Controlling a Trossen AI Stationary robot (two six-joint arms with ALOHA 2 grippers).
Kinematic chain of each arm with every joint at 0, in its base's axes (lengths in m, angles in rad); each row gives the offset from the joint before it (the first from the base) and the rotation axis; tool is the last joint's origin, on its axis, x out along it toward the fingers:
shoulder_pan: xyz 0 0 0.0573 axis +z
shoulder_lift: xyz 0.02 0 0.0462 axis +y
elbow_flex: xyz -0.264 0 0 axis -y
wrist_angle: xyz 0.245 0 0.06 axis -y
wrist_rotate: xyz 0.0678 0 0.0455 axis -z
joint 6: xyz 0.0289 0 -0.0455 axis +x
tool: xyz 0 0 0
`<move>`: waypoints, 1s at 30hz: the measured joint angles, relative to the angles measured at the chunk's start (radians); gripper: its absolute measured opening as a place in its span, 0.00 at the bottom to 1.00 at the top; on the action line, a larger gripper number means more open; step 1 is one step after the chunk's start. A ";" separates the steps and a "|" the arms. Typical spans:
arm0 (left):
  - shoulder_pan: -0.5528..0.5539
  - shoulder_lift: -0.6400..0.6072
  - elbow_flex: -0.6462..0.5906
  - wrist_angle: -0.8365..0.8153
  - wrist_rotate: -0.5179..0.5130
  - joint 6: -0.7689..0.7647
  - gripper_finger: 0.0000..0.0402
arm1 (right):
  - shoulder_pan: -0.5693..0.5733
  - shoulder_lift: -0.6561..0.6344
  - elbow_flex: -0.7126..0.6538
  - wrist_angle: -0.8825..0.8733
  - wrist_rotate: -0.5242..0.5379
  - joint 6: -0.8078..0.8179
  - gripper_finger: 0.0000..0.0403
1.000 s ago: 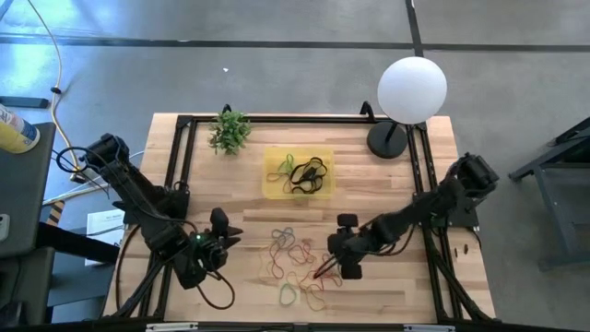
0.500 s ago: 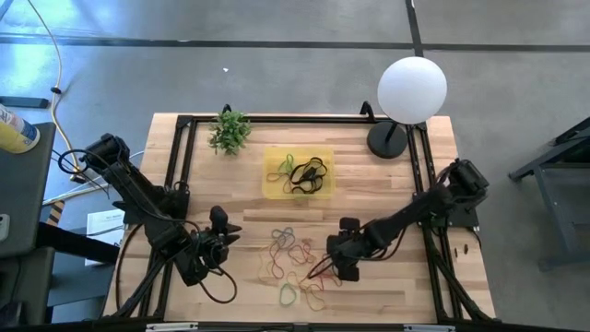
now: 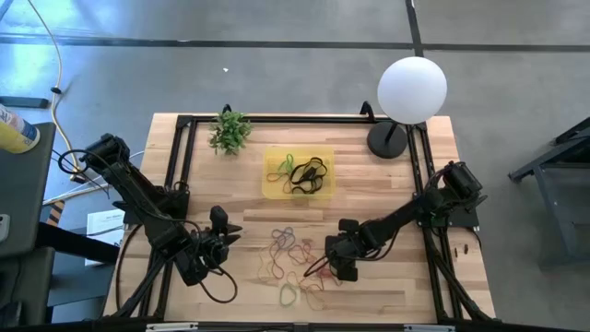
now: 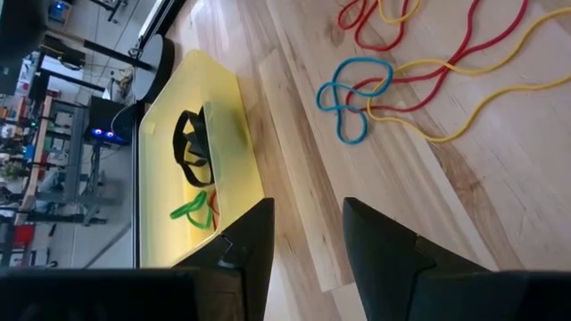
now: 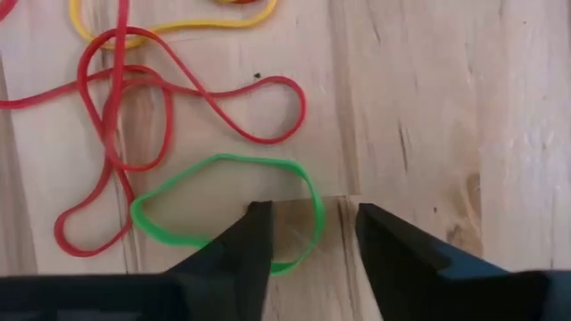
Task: Pick and place rubber bands into bin
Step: Put the green rubber band into the yellow bin
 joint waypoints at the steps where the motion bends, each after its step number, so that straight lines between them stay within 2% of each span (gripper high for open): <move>1: 0.000 0.000 0.000 0.001 -0.001 0.000 0.30 | 0.000 0.000 0.000 -0.001 0.000 0.000 0.34; 8: 0.000 0.000 0.000 0.006 -0.012 0.000 0.30 | 0.000 0.001 -0.002 -0.003 -0.006 0.001 0.06; 10: 0.000 0.000 0.000 0.007 -0.011 -0.001 0.30 | 0.000 0.001 -0.002 -0.004 -0.005 0.001 0.02; 14: 0.000 0.000 0.000 0.007 -0.011 -0.008 0.30 | 0.001 0.000 -0.002 -0.004 0.002 0.004 0.04; 18: 0.000 0.000 0.000 0.007 -0.011 -0.016 0.30 | 0.001 -0.022 -0.006 -0.013 0.002 -0.005 0.01; 30: 0.000 0.000 0.000 0.006 -0.010 -0.017 0.30 | -0.015 -0.196 -0.005 -0.033 0.135 -0.118 0.01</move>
